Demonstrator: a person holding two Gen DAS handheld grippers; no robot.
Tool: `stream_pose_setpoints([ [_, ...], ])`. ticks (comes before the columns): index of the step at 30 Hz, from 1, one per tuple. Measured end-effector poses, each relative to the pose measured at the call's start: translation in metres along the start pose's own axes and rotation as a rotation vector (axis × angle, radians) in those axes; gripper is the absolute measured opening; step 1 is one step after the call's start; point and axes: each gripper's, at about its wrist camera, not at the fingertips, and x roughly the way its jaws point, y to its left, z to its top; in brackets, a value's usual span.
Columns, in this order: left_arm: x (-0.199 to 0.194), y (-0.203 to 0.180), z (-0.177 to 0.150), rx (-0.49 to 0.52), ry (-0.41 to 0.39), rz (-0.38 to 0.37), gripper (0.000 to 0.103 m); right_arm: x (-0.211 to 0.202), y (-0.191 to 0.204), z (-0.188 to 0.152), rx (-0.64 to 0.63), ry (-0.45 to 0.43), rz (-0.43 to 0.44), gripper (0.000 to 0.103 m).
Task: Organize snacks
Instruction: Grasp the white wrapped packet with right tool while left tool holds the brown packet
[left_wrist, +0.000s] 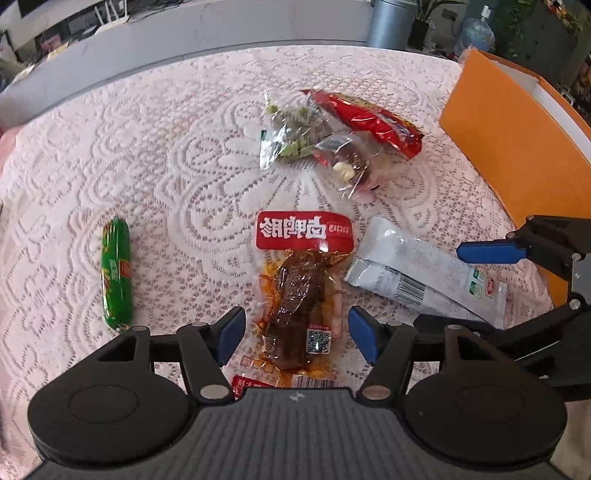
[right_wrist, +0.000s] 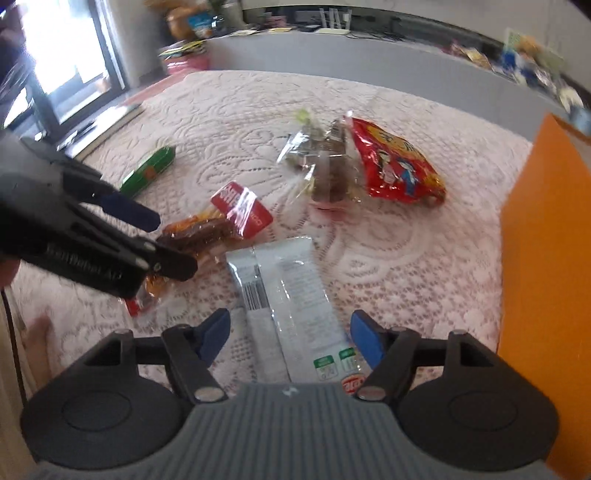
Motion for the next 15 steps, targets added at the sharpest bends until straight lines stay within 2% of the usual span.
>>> stream_pose_setpoints([
  [4, 0.002, 0.003, 0.001, -0.018, -0.011, -0.018, 0.078, 0.009, 0.001, 0.001, -0.01, -0.016, 0.009, 0.073],
  [7, 0.007, 0.001, 0.0, -0.015, -0.011, -0.01, 0.079, 0.013, 0.005, 0.001, -0.047, -0.028, -0.026, 0.076],
  [9, 0.008, -0.002, 0.0, 0.006, -0.013, 0.002, 0.075, 0.013, 0.006, -0.001, -0.061, -0.032, -0.036, 0.077],
  [12, 0.009, -0.007, -0.001, 0.035, -0.019, 0.022, 0.072, 0.013, 0.007, -0.001, -0.067, -0.037, -0.04, 0.071],
  [14, 0.009, -0.008, -0.002, 0.045, -0.023, 0.03, 0.07, 0.011, 0.007, -0.001, -0.065, -0.048, -0.036, 0.057],
  [15, 0.009, -0.009, -0.003, 0.047, -0.024, 0.032, 0.069, 0.009, 0.007, -0.001, -0.067, -0.052, -0.034, 0.055],
])
